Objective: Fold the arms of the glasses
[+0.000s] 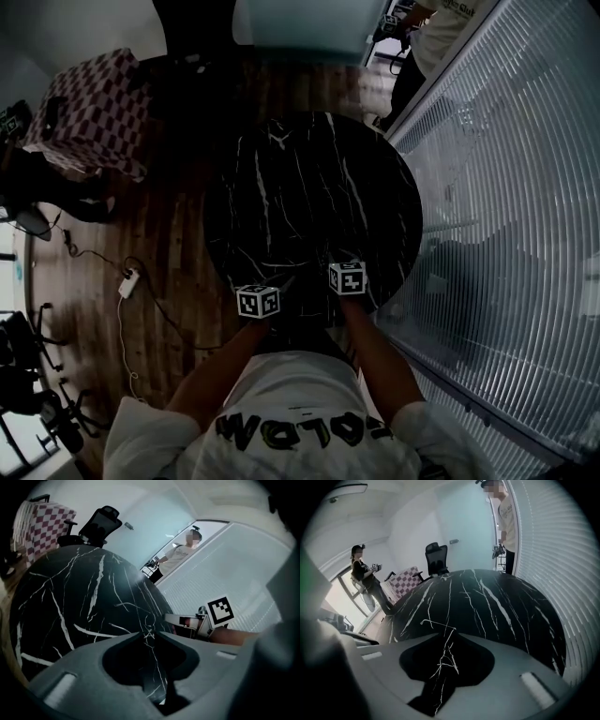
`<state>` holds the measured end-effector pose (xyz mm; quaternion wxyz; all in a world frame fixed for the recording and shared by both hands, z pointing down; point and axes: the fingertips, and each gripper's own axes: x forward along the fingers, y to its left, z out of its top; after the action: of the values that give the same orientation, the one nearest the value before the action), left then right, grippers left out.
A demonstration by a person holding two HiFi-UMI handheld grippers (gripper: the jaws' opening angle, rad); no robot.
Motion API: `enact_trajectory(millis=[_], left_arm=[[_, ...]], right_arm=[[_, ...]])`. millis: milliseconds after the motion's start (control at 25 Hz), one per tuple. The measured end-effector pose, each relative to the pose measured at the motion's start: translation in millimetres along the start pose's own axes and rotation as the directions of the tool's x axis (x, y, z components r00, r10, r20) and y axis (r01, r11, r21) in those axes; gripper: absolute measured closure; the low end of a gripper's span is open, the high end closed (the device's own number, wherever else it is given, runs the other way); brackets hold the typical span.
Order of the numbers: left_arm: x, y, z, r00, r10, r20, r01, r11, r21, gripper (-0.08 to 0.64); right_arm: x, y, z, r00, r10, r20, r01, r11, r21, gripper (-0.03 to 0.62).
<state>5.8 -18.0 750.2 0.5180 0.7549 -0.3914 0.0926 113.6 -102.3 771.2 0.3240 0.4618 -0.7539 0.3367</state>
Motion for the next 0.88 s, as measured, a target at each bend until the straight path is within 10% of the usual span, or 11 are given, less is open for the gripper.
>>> enact_trajectory(millis=[400, 880], left_arm=[[21.2, 30.6, 7.6, 0.995, -0.073, 0.062, 0.086, 0.968, -0.234, 0.463], [40.9, 37.4, 5.9, 0.998, -0.061, 0.016, 0.063, 0.956, -0.288, 0.462]], right_arm=[[32.5, -0.9, 0.6, 0.997, 0.016, -0.072, -0.013, 0.999, 0.043, 0.512], [44.7, 3.5, -4.3, 0.991, 0.02, -0.129, -0.015, 0.999, 0.044, 0.541]])
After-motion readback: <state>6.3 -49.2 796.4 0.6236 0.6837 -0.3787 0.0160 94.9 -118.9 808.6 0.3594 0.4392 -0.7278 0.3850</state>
